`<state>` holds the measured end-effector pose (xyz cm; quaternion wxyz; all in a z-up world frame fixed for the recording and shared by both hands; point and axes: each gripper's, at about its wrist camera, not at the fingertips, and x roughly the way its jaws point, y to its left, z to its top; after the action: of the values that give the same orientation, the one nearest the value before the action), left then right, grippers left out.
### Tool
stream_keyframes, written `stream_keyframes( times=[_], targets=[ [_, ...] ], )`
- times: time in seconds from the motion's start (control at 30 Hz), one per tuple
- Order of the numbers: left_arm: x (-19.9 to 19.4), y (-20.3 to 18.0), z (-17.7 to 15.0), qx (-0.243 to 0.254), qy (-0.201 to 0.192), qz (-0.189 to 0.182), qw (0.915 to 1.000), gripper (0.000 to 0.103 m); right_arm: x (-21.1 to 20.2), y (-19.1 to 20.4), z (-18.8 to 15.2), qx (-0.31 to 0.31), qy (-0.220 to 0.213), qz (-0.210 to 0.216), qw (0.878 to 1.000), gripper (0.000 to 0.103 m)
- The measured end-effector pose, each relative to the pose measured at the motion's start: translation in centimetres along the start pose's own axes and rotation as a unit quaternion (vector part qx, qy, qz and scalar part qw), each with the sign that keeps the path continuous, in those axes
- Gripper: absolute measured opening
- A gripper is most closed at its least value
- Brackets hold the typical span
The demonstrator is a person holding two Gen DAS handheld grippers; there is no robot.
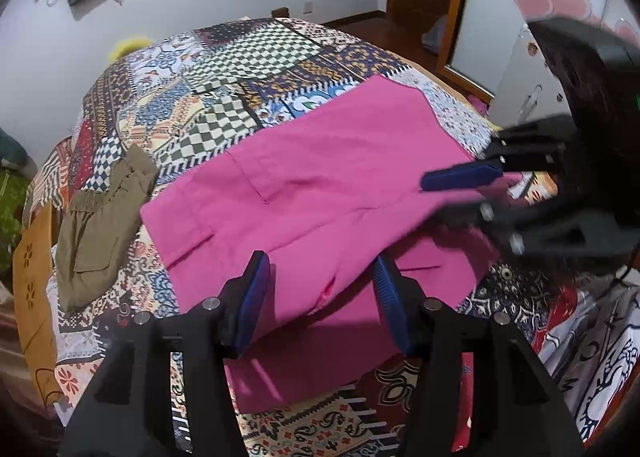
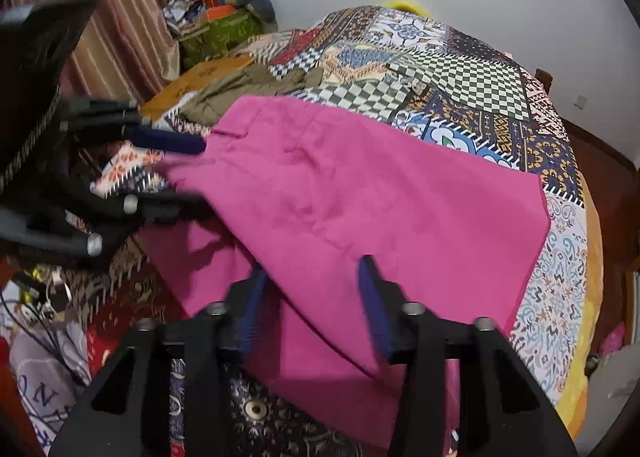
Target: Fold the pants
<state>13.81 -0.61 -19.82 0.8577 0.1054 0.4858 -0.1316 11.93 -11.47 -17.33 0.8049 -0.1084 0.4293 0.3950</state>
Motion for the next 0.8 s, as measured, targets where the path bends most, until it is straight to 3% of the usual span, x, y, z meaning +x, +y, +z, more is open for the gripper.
stream_keyframes(
  times=[0.1,0.23,0.4,0.43,0.57,0.8],
  targets=[
    [0.4,-0.8,-0.2,0.017,0.003,0.002,0.9999,0.055,-0.5,0.0,0.2,-0.003,-0.022,-0.002,1.0,0.011],
    [1.1,-1.2,-0.2,0.029,0.002,0.014,0.9995,0.054,-1.0,0.1,0.3,-0.003,-0.036,0.001,0.999,0.009],
    [1.3,-0.3,0.2,0.017,-0.001,0.029,0.9994,0.02,-1.4,0.1,0.3,-0.001,-0.041,0.005,0.999,0.007],
    [1.1,-0.1,0.3,0.013,-0.008,0.028,0.9995,0.017,-1.3,0.0,0.3,-0.002,-0.041,0.006,0.999,0.007],
    [-0.2,-0.4,0.0,0.013,-0.025,0.028,0.9992,0.013,-1.7,0.3,0.2,-0.01,-0.043,0.007,0.999,0.007],
    [-0.8,-1.8,-1.4,0.026,-0.019,0.023,0.9992,0.012,-2.3,0.4,-0.6,-0.011,-0.038,0.013,0.999,0.007]
  ],
)
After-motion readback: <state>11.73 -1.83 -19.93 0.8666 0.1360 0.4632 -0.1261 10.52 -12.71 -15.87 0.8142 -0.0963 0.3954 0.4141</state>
